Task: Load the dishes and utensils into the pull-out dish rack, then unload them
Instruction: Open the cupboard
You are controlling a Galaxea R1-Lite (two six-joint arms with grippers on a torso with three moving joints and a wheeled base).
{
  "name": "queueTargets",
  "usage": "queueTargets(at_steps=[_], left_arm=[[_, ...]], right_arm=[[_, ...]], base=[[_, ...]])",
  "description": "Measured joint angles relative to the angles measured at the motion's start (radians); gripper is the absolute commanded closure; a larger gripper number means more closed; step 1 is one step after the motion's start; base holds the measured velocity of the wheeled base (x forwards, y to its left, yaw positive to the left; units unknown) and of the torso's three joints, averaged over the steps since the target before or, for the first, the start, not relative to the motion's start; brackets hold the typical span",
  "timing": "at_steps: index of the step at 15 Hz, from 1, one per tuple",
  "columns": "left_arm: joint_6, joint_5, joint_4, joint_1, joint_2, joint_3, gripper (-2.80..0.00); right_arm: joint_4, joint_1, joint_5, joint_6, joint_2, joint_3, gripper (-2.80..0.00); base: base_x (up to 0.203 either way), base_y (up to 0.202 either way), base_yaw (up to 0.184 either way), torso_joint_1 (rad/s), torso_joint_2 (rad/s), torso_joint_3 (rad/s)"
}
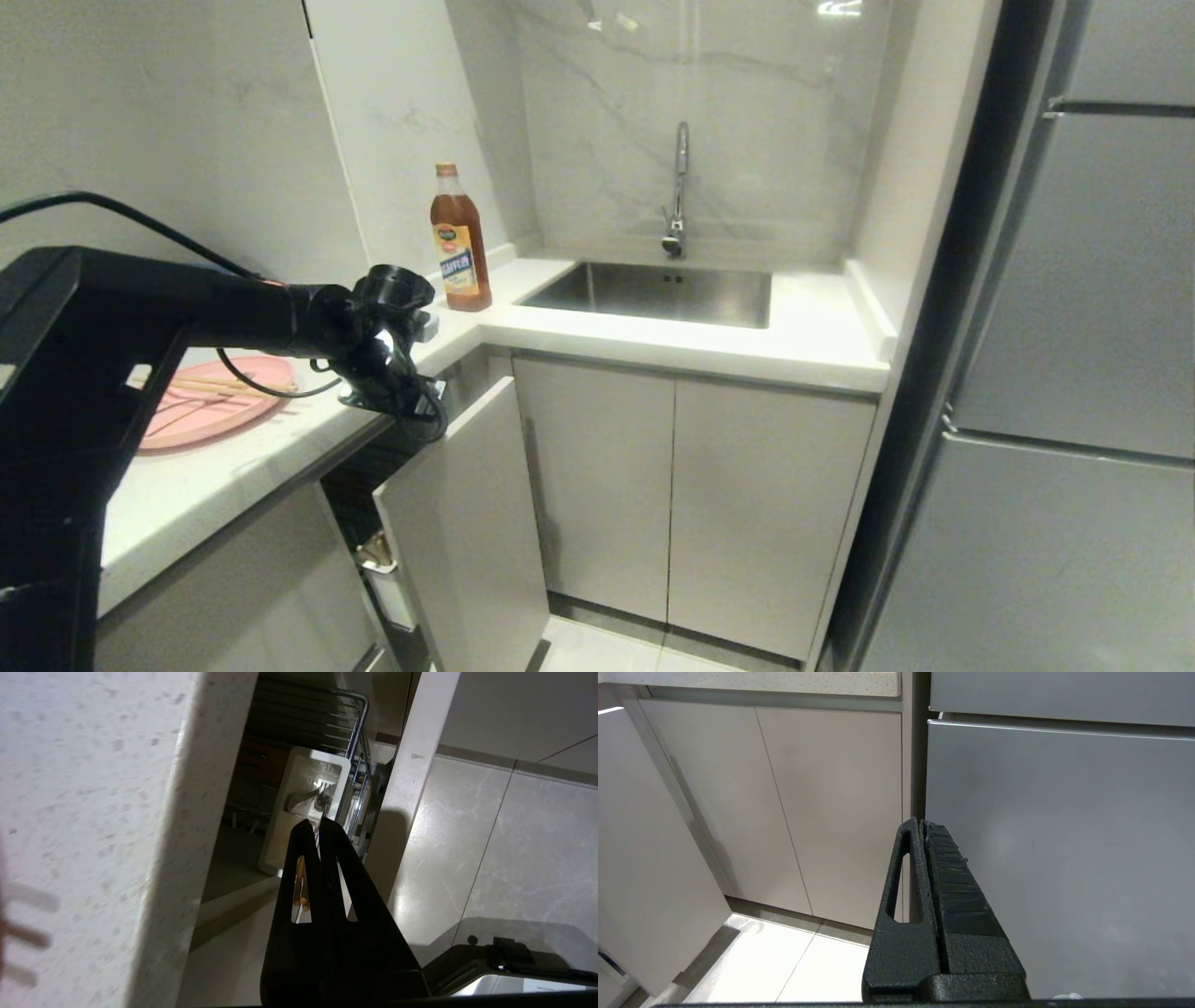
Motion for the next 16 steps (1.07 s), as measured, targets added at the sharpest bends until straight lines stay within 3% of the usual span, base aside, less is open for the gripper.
queueTargets(at_steps=[10,16], left_arm=[[0.001,0.000,0.001,0.004,0.128,-0.044,0.00],[0.003,-0.009,-0.001,-0.021,0.131,-0.012,0.00]], right_arm=[[0.000,0.000,0.000,0.000,0.000,0.000,0.00],[0.000,0.000,0.000,0.000,0.000,0.000,0.00]], base=[[0.000,0.000,0.000,0.000,0.00,0.000],[0.000,0.000,0.000,0.000,0.00,0.000]])
